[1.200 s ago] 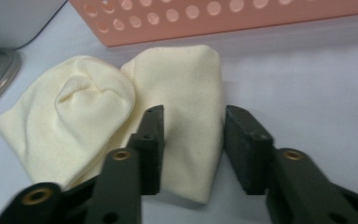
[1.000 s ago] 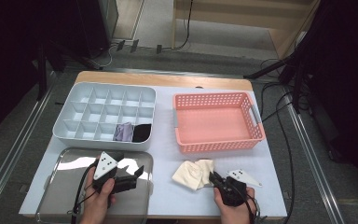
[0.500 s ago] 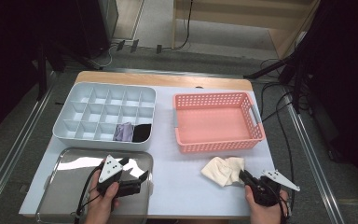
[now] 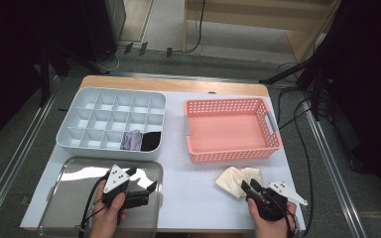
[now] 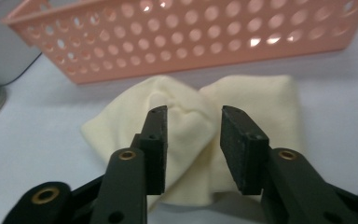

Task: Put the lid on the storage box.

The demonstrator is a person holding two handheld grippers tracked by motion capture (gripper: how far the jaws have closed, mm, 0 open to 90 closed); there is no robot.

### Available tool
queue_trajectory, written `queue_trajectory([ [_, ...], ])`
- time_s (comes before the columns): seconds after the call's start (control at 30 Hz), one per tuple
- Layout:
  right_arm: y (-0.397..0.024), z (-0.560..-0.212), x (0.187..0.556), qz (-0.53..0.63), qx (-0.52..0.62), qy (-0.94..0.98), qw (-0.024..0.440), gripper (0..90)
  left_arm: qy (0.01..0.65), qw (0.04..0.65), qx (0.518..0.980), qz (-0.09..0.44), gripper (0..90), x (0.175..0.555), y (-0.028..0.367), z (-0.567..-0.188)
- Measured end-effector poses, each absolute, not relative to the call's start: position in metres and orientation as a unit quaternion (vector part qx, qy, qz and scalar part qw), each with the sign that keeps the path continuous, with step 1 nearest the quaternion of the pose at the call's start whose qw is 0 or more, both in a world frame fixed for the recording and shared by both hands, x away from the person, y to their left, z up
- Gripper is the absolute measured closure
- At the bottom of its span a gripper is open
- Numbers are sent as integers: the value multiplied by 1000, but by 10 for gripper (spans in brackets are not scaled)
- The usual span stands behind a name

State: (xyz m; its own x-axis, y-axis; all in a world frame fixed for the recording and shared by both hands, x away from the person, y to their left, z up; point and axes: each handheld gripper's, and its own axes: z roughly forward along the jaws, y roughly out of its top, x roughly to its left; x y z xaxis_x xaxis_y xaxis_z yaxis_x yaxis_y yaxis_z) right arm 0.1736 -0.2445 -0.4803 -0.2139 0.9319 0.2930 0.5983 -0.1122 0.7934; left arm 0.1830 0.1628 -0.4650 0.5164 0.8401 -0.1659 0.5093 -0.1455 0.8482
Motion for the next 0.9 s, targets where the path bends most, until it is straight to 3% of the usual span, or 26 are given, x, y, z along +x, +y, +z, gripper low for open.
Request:
queue_trajectory([
  [0.07,-240,-485,176,429,606,643,186,603,460,466,734,178,140,183,163,-465],
  [0.2,-234,-486,175,433,597,651,180,818,461,466,734,179,140,183,163,-465],
  [0.3,-226,-480,170,441,586,654,185,900,458,465,736,178,140,183,162,-465],
  [0.43,-214,-476,167,441,573,662,199,874,457,464,738,177,140,182,162,-466],
  [0.53,-216,-477,167,449,578,647,213,684,459,466,735,178,140,182,162,-465],
  [0.67,-224,-481,169,432,604,628,236,521,461,462,737,177,140,183,163,-465],
  [0.77,-228,-486,172,427,621,619,220,512,463,462,736,175,140,183,163,-466],
  [0.9,-224,-493,177,421,612,640,196,605,462,463,736,176,140,183,163,-466],
])
